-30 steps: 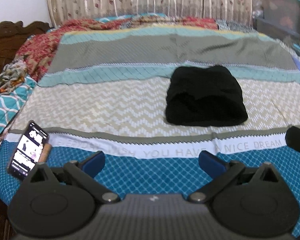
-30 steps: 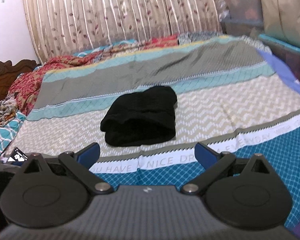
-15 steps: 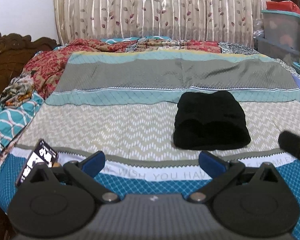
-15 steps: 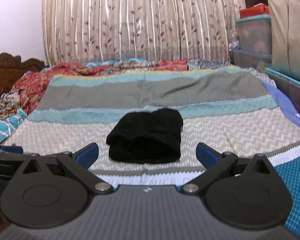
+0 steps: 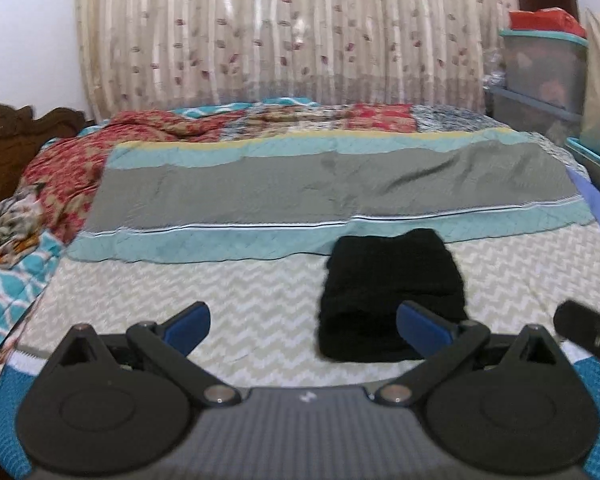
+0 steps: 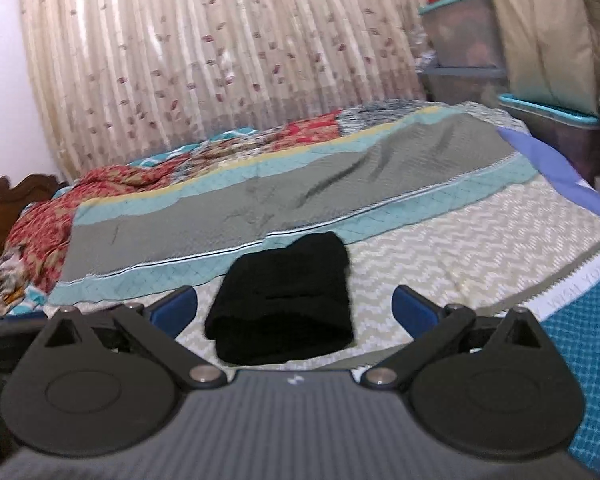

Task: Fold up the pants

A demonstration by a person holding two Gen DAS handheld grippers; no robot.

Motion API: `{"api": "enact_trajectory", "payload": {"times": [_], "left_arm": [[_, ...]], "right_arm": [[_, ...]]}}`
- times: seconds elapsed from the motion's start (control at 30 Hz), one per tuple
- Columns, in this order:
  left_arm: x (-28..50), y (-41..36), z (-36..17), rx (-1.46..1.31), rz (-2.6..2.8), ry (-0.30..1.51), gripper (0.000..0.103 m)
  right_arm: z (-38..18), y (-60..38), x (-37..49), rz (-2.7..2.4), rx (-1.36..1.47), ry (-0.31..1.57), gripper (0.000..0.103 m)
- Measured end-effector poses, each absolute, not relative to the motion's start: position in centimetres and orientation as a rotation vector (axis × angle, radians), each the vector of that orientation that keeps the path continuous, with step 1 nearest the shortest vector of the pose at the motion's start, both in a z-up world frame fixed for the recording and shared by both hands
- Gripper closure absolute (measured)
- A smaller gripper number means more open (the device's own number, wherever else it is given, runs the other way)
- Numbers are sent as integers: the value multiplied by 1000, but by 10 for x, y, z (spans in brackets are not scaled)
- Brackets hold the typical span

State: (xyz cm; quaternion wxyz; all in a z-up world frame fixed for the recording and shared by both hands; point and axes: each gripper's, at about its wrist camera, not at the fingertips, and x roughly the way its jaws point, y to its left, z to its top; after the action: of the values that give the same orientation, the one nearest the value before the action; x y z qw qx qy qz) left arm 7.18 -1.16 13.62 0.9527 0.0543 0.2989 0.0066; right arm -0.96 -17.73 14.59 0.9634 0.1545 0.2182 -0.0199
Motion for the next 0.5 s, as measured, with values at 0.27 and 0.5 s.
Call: {"api": "enact_trajectory", "payload": {"times": [0.27, 0.5], "left_arm": [[83, -58, 117, 160, -63, 681, 0], [89, -79, 106, 210, -69, 731, 0]], "right_arm": [[135, -209, -16, -100, 450, 476, 0], [132, -214, -11, -71, 472, 494, 0]]}}
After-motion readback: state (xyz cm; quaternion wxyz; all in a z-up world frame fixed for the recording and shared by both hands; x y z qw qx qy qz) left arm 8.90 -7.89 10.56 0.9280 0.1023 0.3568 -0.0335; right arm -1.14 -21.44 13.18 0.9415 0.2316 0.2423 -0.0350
